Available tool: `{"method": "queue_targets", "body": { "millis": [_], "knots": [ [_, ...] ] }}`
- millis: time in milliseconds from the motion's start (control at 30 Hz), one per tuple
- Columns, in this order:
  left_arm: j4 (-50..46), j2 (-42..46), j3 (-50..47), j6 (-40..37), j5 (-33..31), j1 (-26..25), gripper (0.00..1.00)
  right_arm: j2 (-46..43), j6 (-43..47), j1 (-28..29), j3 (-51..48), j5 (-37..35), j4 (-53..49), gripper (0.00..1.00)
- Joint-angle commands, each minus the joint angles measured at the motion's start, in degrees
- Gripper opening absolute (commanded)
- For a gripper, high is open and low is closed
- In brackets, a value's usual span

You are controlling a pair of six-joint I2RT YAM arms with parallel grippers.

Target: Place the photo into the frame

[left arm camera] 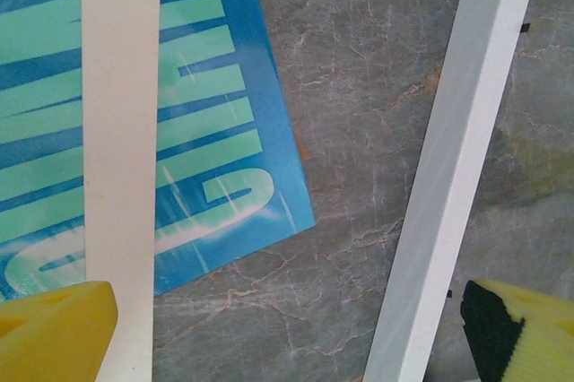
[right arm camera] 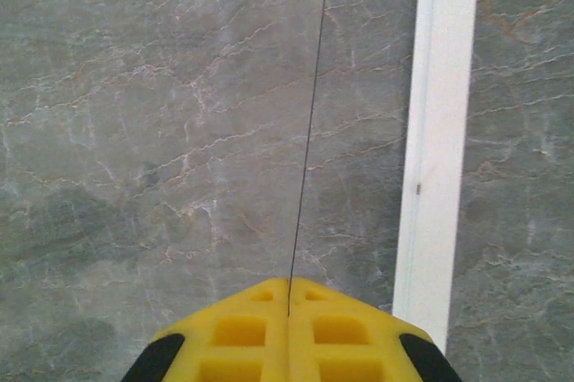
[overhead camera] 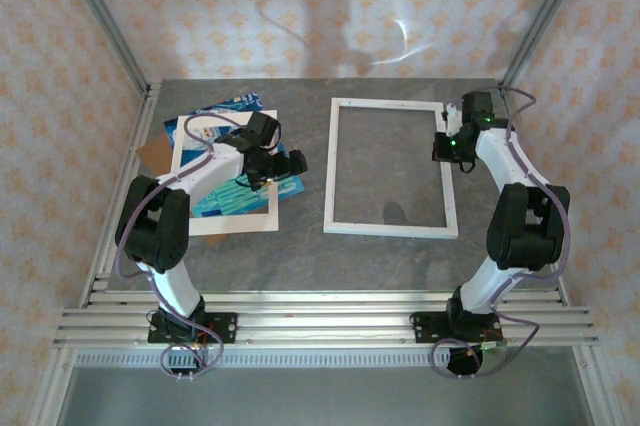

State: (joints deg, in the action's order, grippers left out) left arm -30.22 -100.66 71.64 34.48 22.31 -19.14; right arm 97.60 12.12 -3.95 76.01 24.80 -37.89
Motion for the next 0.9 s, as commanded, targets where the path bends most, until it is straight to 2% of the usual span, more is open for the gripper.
{"method": "queue_targets", "body": {
  "millis": [0,200,267,333,400,567,700,867],
  "knots": [
    [-0.7,-0.9,0.6,-0.7,0.1,-0.3,1.0,1.1,-1.8,-0.3,1.1,3.9,0.8,0.0],
    [0.5,-0.8,-0.7,-0.4,0.4,-0.3,1.0,0.6,-2.5,-0.3,1.1,3.2,1.0,0.0],
    [0.7,-0.9,-0.9,-0.3,0.3,-0.3,1.0,0.5,-2.7,-0.3,1.0,2.1,1.0,0.03],
    [0.8,-0.9,-0.8,-0.4,0.5,-0.3,1.0,0.6,-2.9,-0.2,1.1,1.3,0.8,0.08],
    [1.0,-1.0,-0.8,-0.3,0.5,-0.3,1.0,0.9,-3.2,-0.3,1.1,0.3,0.7,0.21],
    [1.0,-0.6,-1.1,-0.5,0.5,-0.3,1.0,1.4,-4.5,-0.2,0.5,-3.0,1.0,0.42],
    [1.3,-0.2,-1.8,-0.6,0.4,-0.3,1.0,1.9,-5.3,-0.3,0.1,-6.0,1.3,0.54],
    [1.5,-1.0,-1.7,0.1,1.9,-0.3,1.0,3.9,-4.8,-0.3,1.5,-6.9,-0.5,0.63]
  ]
}}
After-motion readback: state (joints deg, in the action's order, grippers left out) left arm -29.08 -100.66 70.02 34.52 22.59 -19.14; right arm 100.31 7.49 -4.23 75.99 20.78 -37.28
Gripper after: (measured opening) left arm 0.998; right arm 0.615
